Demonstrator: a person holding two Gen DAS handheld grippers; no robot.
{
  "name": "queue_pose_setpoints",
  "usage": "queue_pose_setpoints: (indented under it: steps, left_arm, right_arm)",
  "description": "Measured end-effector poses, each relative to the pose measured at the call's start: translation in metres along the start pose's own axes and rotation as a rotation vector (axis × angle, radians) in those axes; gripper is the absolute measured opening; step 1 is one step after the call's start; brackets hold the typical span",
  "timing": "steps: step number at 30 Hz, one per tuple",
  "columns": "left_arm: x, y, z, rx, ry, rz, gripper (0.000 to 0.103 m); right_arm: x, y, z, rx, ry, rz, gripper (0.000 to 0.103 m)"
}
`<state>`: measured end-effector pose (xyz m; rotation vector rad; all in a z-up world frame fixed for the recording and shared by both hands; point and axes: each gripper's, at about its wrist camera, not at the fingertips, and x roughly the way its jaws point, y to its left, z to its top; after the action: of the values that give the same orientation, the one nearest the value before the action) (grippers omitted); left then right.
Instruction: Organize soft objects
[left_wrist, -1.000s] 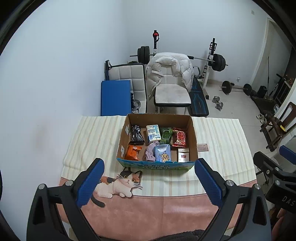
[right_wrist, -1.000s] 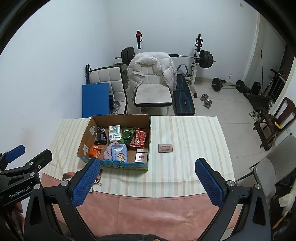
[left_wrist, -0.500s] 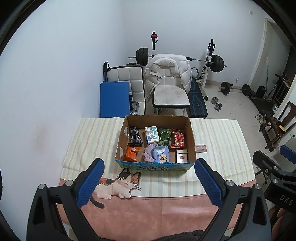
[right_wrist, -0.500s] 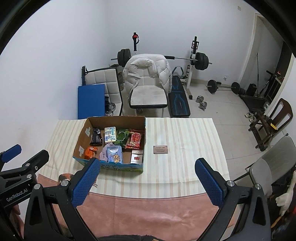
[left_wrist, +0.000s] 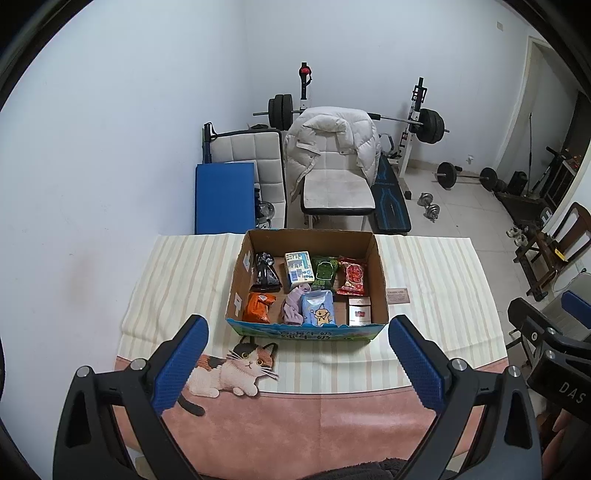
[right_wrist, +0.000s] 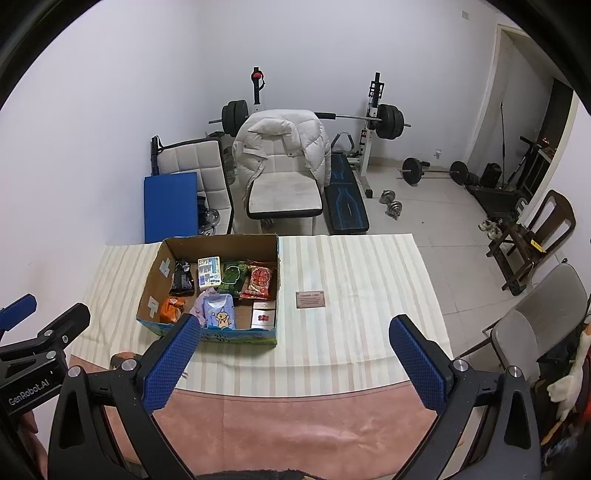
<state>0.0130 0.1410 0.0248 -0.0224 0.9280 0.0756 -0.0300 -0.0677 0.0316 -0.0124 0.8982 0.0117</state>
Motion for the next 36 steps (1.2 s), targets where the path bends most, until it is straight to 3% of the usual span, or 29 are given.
queue_pose_setpoints:
  steps: [36]
  left_arm:
    - [0.0047, 0.0009, 0.0060, 0.011, -0.008, -0.016, 0.100]
  right_arm:
    - [-0.0025, -0.0063, 0.0006, 0.005, -0.004, -0.010, 0.103]
